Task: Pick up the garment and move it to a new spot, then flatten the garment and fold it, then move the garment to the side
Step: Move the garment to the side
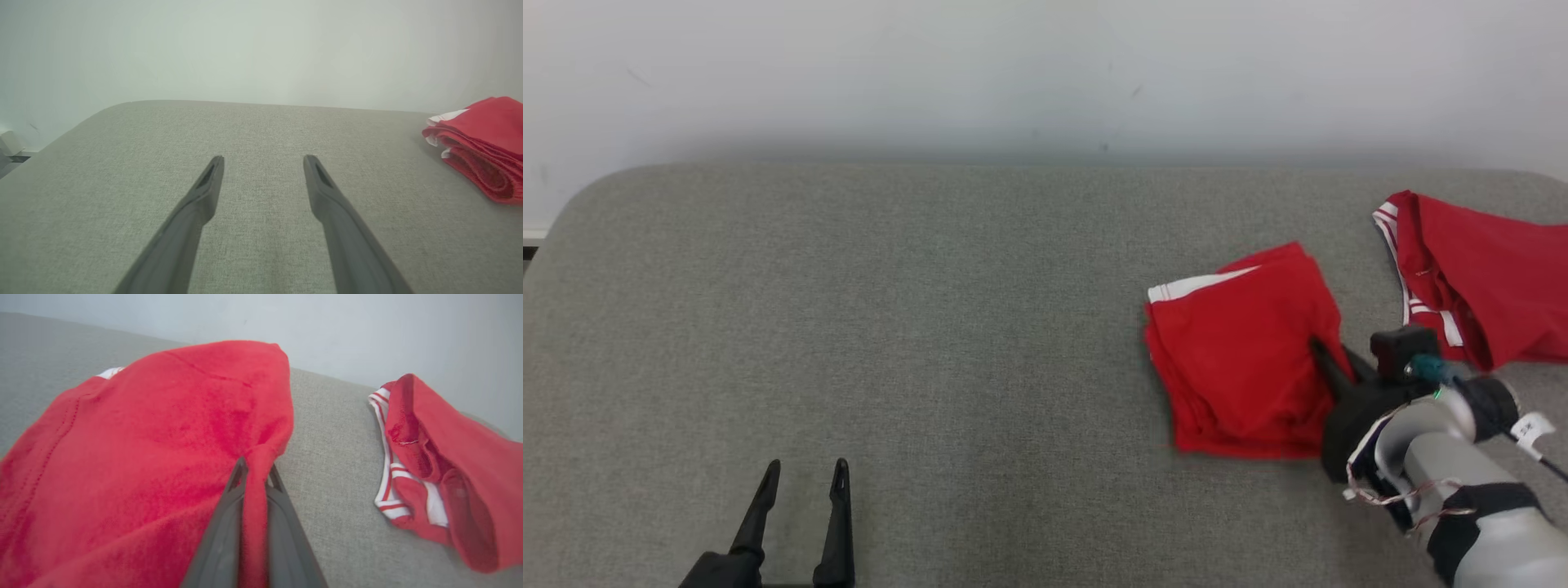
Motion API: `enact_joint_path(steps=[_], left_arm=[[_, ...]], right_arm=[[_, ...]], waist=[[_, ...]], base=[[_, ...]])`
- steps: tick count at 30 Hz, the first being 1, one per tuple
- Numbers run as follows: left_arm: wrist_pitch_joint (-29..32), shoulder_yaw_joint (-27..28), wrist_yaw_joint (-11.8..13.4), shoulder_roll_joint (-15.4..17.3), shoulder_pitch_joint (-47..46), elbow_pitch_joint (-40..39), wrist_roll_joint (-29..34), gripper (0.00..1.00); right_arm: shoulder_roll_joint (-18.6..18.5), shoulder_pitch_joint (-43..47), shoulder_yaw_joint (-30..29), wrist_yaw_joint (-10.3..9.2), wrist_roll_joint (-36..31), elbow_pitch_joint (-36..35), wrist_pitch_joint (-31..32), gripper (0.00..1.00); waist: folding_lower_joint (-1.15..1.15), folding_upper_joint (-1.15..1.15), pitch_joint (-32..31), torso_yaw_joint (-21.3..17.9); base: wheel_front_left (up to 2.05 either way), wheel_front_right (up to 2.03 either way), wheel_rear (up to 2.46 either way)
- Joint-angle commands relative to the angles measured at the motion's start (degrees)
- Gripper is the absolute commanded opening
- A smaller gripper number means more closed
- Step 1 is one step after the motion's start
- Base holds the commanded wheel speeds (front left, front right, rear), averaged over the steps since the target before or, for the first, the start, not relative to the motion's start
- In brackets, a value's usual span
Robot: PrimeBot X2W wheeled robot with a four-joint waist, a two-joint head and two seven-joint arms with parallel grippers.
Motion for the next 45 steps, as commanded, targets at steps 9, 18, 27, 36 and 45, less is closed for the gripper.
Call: enact_joint_path(steps=[9,18,27,36,45], left_arm=[[-0.1,-1.2,0.0,-0.1,-5.1,-2.5,-1.0,1.00],[-0.1,-2.3,0.0,-0.1,-9.5,-6.5,0.7,1.00],[-0.1,-2.9,0.0,0.0,-11.5,-9.9,1.6,1.00],[-0.1,-2.8,0.0,0.9,-12.2,-11.8,1.6,1.00],[-0.1,-3.1,0.0,1.4,-12.7,-12.4,1.4,1.00]], right_arm=[[-12.1,-11.6,11.1,-0.17,-1.2,-3.8,4.1,0.00],[-22.0,-21.3,20.0,-0.17,1.0,-7.7,7.6,0.00],[-28.7,-28.3,25.0,-0.17,4.1,-9.0,8.7,0.00],[-31.7,-31.3,27.0,-0.17,6.3,-7.9,9.0,0.00],[-31.7,-34.4,29.2,-0.17,5.2,-5.4,8.7,0.00]], waist=[[0.00,0.00,8.1,-3.2],[0.00,0.00,15.5,-4.2],[0.00,0.00,19.2,-6.5],[0.00,0.00,21.6,-8.2],[0.00,0.00,22.8,-7.9]], base=[[0.00,0.00,0.00],[0.00,0.00,0.00],[0.00,0.00,0.00],[0.00,0.00,0.00],[0.00,0.00,0.00]])
